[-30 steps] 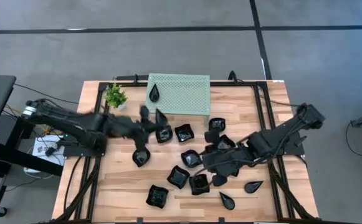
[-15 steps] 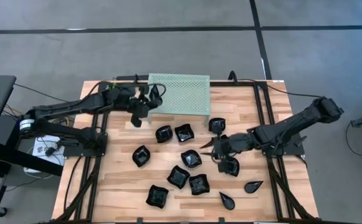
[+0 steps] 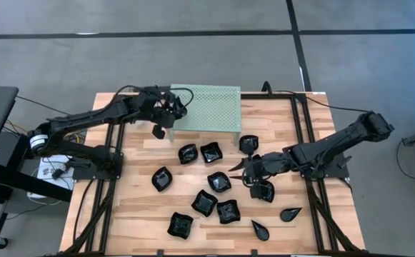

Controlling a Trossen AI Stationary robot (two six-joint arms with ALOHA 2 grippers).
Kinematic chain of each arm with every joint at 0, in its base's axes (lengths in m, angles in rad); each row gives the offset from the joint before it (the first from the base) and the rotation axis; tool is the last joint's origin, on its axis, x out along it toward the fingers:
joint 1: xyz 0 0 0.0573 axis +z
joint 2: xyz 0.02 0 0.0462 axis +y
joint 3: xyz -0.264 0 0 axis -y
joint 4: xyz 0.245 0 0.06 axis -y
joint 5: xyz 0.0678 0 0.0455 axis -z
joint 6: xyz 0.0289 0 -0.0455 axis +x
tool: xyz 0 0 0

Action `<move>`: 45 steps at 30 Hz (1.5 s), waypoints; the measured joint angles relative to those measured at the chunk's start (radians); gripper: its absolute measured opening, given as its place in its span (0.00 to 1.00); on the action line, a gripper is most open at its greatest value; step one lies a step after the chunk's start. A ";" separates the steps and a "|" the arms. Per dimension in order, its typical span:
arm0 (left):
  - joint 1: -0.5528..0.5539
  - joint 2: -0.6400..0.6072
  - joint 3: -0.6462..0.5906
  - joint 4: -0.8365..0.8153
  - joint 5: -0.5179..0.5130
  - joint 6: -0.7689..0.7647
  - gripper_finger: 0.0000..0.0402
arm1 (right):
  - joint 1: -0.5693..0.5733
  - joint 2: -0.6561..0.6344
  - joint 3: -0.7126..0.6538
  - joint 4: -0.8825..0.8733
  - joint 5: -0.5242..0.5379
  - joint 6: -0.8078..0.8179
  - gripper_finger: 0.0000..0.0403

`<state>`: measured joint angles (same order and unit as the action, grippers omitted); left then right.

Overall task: Pick & Place Mini shaped plates
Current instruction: Stack the drop shaped plate on top of the other drop shaped plate on the shelf

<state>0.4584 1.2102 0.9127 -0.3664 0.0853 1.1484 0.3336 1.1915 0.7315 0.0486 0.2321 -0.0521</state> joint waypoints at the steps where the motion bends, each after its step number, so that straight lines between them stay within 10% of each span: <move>1: 0.009 0.000 0.000 0.001 0.000 0.000 0.04 | 0.000 0.000 0.000 0.000 0.000 0.000 0.23; 45: 0.031 0.003 0.000 0.014 0.035 -0.055 0.18 | 0.000 0.001 0.000 0.000 0.000 -0.011 0.23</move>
<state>0.4889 1.2133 0.9127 -0.3519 0.1201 1.0935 0.3333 1.1923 0.7315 0.0486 0.2321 -0.0631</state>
